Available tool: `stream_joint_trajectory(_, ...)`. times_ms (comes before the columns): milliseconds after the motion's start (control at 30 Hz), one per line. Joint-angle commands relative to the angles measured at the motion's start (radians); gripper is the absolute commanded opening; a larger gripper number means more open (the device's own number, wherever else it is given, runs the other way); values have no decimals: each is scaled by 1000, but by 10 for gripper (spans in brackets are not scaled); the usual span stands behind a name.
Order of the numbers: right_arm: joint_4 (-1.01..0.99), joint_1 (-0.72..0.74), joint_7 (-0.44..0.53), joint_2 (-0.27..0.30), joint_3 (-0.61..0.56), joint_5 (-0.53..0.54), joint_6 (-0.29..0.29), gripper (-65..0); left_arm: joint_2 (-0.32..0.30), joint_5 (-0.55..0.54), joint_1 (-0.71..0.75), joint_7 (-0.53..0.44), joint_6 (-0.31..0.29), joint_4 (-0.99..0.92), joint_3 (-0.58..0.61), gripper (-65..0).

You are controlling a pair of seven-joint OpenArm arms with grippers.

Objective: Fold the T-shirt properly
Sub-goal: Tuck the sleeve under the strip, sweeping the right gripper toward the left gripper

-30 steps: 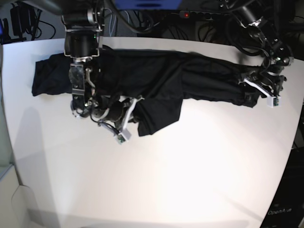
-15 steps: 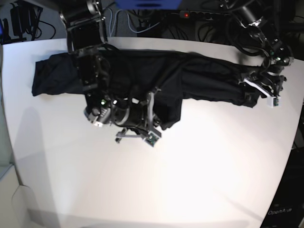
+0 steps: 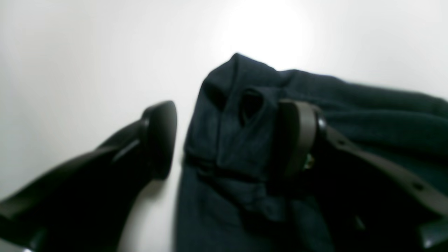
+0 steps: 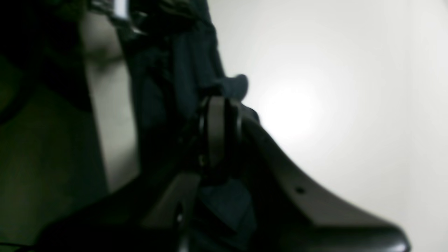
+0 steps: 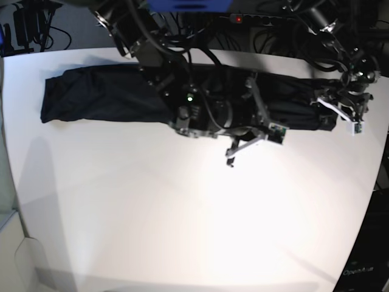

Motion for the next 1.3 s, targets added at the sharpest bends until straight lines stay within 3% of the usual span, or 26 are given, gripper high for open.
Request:
stream_joint_trajectory(0, 19, 13, 19, -16, -15, 16, -1, -640, -13, 19, 0, 23, 9, 37, -13, -244)
stream_joint_trajectory(233, 13, 13, 82, -16, -157, 18, -1, -641, -13, 19, -3, 49, 9, 98, -13, -244)
stream_joint_trajectory(633, -32, -20, 195, -16, -266, 20, -1, -641, -1, 19, -26, 51, 9, 92, -10, -244)
stream_joint_trajectory(700, -59, -11, 229, -16, -298, 70, -1, -643, 2, 19, -23, 51, 9, 94, -10, -244)
stream_joint_trajectory(833, -115, 53, 267, -16, -304, 216, -1, -643, 2, 19, -23, 51, 9, 97, -10, -244)
stream_joint_trajectory(933, -150, 90, 289, -16, -299, 265, -1, -643, 2, 19, -20, 51, 9, 94, -10, -244)
stream_joint_trajectory(1267, -158, 142, 301, -16, -233, 273, -1, -643, 2, 19, -19, 51, 9, 89, -12, -244)
